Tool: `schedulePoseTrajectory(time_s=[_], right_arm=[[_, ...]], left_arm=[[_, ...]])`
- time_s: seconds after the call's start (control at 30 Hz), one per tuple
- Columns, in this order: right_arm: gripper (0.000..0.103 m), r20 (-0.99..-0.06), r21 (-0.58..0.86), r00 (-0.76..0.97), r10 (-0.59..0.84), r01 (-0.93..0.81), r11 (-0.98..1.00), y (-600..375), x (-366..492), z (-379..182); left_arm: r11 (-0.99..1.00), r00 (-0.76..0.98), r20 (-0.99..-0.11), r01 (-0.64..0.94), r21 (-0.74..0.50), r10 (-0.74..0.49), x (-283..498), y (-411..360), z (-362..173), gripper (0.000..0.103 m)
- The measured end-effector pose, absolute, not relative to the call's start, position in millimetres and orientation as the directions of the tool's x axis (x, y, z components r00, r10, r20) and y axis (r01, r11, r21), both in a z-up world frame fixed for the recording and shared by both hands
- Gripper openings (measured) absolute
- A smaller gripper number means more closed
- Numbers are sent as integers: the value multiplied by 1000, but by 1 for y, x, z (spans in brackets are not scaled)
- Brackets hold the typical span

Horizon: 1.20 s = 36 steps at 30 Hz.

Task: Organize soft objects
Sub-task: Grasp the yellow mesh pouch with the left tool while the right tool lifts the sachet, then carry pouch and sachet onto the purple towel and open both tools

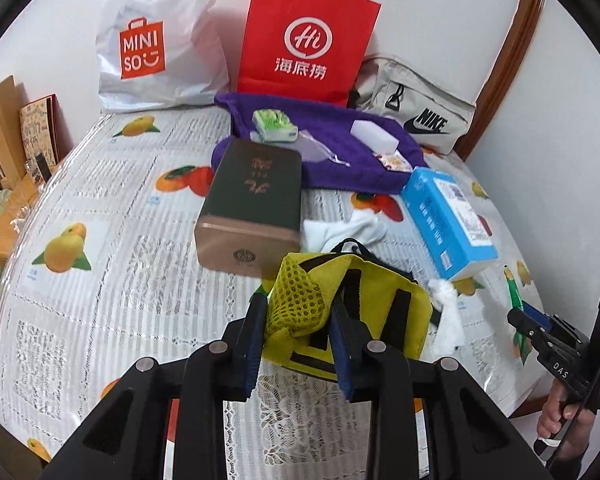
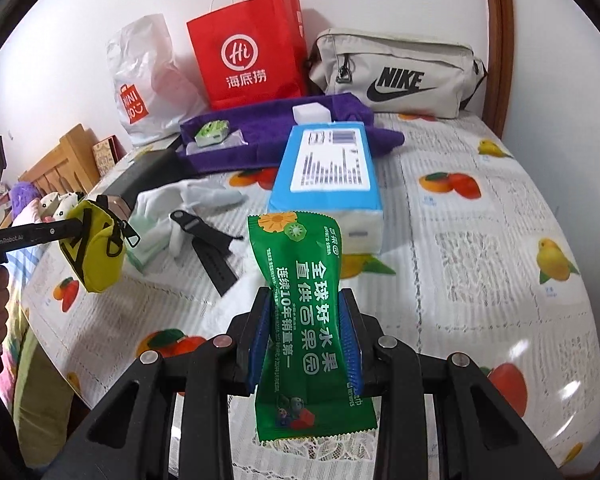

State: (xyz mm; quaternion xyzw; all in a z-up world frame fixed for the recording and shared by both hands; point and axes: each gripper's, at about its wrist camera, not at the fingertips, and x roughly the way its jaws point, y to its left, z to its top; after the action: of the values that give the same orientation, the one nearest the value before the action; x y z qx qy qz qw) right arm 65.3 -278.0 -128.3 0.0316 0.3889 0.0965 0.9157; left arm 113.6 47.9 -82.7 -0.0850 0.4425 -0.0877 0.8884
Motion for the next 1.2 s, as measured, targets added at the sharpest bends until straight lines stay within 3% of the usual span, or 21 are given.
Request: schedulePoseTrajectory(time_s=[1.2], right_arm=[[32, -660, 190, 689, 299, -233, 954, -259, 207, -54]], left_arm=[[964, 650, -733, -1, -264, -200, 213, 48, -28, 29]])
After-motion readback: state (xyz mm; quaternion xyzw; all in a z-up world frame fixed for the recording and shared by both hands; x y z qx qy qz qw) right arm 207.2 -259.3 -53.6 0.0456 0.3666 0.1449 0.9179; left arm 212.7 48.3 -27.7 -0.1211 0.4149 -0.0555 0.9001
